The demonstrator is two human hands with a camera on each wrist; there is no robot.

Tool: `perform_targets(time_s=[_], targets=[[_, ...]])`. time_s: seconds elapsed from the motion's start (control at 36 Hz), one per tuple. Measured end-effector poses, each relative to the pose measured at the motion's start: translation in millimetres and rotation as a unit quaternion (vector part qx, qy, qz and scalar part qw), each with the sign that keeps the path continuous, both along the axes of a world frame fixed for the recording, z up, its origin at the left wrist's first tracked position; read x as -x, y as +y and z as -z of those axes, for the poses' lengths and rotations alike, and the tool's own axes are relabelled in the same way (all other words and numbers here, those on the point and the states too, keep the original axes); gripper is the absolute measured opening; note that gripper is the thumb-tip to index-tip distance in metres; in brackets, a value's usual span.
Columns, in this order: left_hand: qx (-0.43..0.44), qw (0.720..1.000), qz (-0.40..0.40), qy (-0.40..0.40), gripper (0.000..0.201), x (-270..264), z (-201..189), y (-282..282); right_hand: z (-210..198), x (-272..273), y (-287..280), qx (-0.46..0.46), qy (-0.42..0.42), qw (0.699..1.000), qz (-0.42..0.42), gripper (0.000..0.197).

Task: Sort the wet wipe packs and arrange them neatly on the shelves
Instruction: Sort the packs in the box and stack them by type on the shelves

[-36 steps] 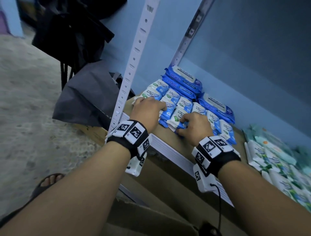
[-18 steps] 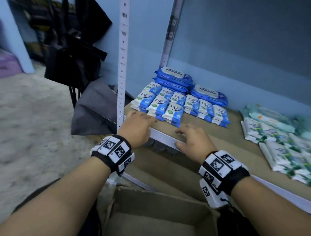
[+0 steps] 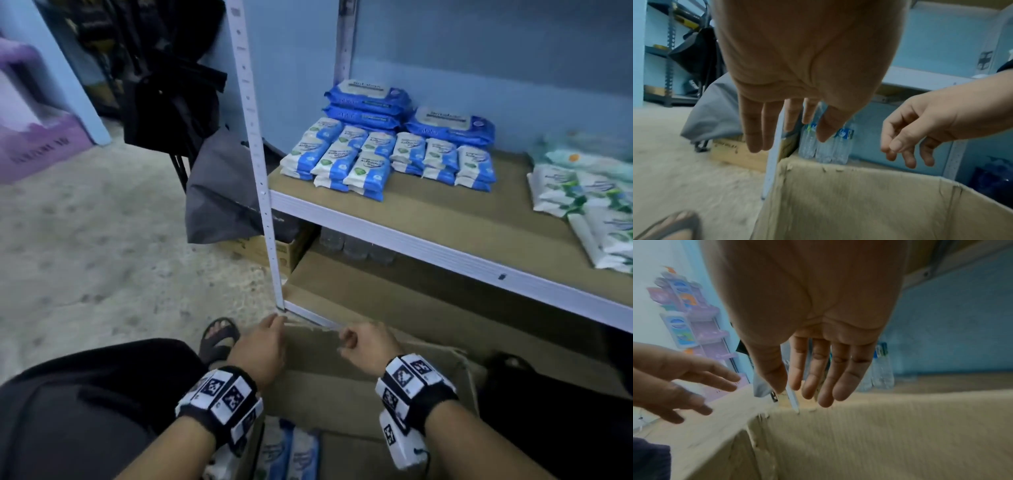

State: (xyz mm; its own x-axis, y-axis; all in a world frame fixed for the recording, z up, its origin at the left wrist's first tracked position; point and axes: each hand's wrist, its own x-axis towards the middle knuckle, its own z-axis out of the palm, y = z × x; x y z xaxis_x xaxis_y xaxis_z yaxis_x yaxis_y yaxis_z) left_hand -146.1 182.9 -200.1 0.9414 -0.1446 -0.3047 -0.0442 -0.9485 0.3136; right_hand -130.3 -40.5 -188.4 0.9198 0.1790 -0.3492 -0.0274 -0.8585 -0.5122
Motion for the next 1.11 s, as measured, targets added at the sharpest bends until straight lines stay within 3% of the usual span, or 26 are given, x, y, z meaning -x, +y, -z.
perform_targets(time_s=[0.14, 0.25, 0.31, 0.47, 0.75, 0.86, 0.97, 1.06, 1.11], targets=[[-0.046, 0.992, -0.072, 0.096, 0.069, 33, 29, 8, 61, 19, 4, 0.010, 0.071, 0.997, 0.001, 0.026], [-0.018, 0.982, -0.093, 0.164, 0.073, 54, 58, 22, 100, 42, 8, 0.014, 0.120, 0.992, -0.023, 0.020], [-0.004, 0.978, -0.092, 0.187, 0.074, 60, 66, 27, 117, 50, 11, 0.007, 0.152, 0.988, -0.033, 0.007], [0.030, 0.982, -0.058, 0.178, 0.066, 62, 68, 24, 165, 64, 28, 0.025, 0.273, 0.960, -0.054, 0.047], [0.091, 0.982, -0.067, 0.151, 0.078, 63, 91, 38, 228, 56, 48, 0.010, 0.336, 0.936, -0.108, 0.089], [0.114, 0.983, -0.068, 0.128, 0.072, 60, 98, 39, 240, 50, 52, 0.004, 0.354, 0.930, -0.101, 0.086], [0.128, 0.982, -0.071, 0.121, 0.067, 55, 99, 39, 245, 57, 54, 0.016, 0.351, 0.928, -0.125, 0.063], [0.119, 0.991, -0.052, 0.036, 0.058, 48, 95, 33, 254, 63, 47, 0.011, 0.340, 0.931, -0.130, 0.057], [0.046, 0.998, -0.027, -0.037, 0.067, 43, 92, 24, 250, 62, 41, 0.004, 0.337, 0.933, -0.126, 0.053]])
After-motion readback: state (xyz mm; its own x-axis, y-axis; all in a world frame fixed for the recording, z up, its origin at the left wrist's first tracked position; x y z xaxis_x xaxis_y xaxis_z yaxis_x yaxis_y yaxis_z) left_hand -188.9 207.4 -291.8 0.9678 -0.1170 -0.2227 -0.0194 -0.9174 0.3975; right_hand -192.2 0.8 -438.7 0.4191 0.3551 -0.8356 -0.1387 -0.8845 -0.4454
